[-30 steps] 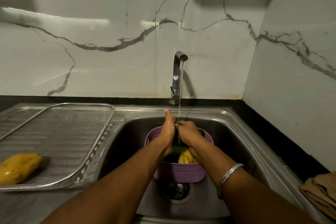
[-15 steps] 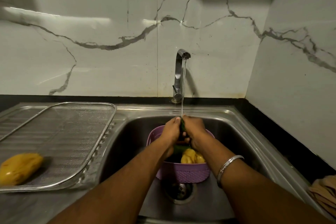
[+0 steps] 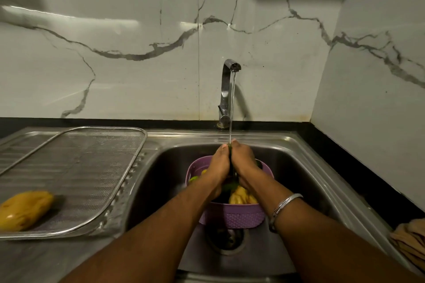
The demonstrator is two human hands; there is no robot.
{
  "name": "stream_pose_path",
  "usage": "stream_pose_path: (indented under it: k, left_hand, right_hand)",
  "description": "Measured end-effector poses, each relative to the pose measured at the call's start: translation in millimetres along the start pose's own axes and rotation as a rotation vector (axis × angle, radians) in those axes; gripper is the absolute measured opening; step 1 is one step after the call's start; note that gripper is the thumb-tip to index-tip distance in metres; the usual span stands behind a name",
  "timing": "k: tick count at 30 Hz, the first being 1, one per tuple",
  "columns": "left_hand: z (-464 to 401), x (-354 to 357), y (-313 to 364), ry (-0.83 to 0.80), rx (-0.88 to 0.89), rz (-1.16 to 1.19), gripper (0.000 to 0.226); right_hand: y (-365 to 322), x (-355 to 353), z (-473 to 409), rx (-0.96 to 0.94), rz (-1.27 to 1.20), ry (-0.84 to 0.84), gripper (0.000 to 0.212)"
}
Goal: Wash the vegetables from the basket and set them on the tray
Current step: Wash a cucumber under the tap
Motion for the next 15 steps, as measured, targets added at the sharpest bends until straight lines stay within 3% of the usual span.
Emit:
stream_pose_path:
  k: [6, 12, 15]
  left_hand:
    - [-2.5, -4.7, -2.0, -0.033, 0.042, -0.015, 0.034]
    - [-9.5, 2.6, -5.1, 0.02, 0.038, 0.023, 0.033]
    - [-9.6, 3.2, -8.5, 0.005, 0.12, -0.108, 0.036]
  right_hand:
    - [2.6, 0.3, -1.6, 0.175, -0.148, 0.068, 0.047]
    - [-8.7, -7.3, -2.5, 0.185, -0.138, 0.087, 0.032]
    - [-7.9, -14.4, -2.9, 0.231, -0.158, 0.043, 0.029]
Point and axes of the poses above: each hand's wrist, its own z-axis away from the middle knuckle, its own x-axis out of the palm, y = z × x, the point moved 2 cm from there along -z, towards the middle knuckle, and after that the axes turned 12 degrees about y, right-handed, at the moved point
